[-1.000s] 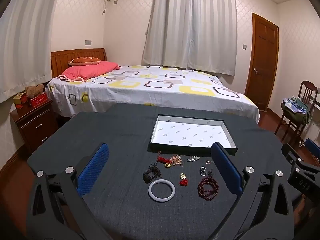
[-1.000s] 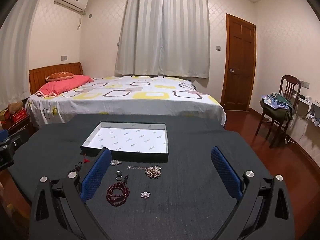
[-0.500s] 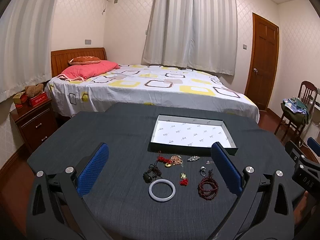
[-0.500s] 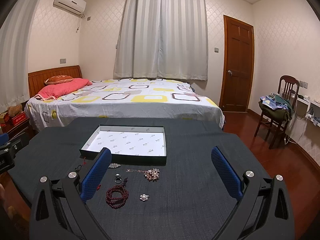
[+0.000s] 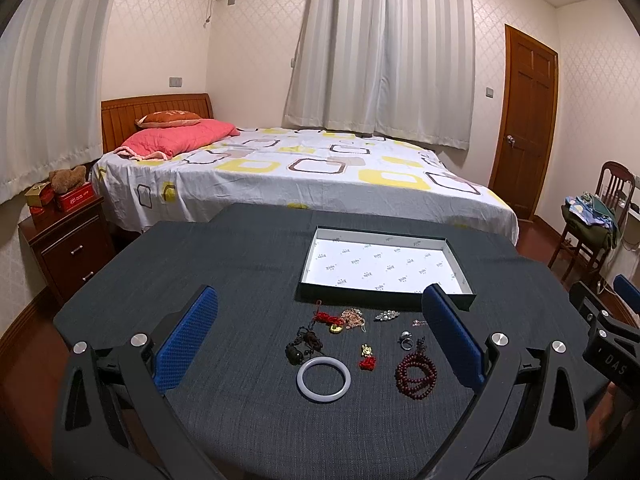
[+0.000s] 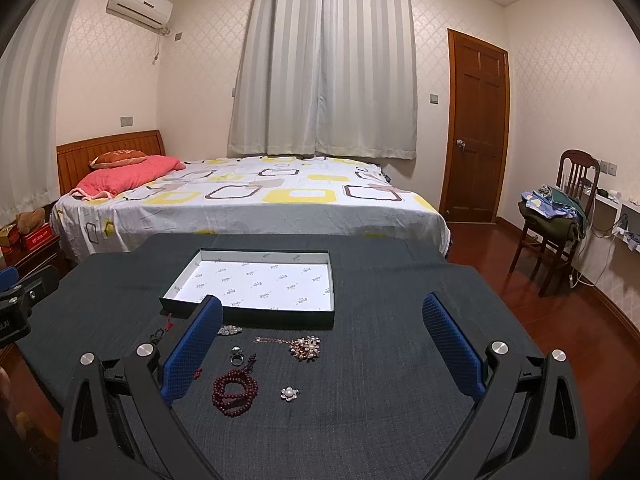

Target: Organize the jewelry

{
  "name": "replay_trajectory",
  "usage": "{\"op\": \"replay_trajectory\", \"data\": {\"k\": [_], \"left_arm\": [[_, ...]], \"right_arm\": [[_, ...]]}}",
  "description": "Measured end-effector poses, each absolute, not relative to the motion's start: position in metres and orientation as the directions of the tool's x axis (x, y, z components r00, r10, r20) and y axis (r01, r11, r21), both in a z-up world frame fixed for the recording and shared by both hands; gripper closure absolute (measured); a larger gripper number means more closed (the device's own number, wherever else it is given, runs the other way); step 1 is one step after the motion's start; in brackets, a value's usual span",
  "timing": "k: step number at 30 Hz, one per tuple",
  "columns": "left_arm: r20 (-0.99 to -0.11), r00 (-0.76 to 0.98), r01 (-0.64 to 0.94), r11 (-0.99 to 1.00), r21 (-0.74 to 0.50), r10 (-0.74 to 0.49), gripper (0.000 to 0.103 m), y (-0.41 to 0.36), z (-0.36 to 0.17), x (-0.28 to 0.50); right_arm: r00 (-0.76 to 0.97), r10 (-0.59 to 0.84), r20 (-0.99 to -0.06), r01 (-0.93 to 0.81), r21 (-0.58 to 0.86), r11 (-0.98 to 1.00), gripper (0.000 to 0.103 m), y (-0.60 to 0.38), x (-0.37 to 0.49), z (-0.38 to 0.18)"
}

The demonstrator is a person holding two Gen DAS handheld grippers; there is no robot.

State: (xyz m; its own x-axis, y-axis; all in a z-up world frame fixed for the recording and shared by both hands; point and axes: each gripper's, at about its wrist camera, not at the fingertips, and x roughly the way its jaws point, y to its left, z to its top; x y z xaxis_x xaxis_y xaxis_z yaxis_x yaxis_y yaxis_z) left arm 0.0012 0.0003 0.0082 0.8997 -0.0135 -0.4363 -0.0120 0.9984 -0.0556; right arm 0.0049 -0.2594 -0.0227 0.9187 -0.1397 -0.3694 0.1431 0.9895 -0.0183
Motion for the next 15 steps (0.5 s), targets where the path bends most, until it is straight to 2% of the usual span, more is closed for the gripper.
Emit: {"op": "replay_trajectory", "data": {"k": [15], "left_arm": [[-0.438, 0.899, -0.012, 0.998, -0.054, -0.013, 0.004, 0.0001, 0.0033, 0.0012]], "right_arm": [[0.919, -0.139, -0.369, 0.142, -0.018, 0.990, 0.006, -0.2575, 0.0051, -0.0243]]}}
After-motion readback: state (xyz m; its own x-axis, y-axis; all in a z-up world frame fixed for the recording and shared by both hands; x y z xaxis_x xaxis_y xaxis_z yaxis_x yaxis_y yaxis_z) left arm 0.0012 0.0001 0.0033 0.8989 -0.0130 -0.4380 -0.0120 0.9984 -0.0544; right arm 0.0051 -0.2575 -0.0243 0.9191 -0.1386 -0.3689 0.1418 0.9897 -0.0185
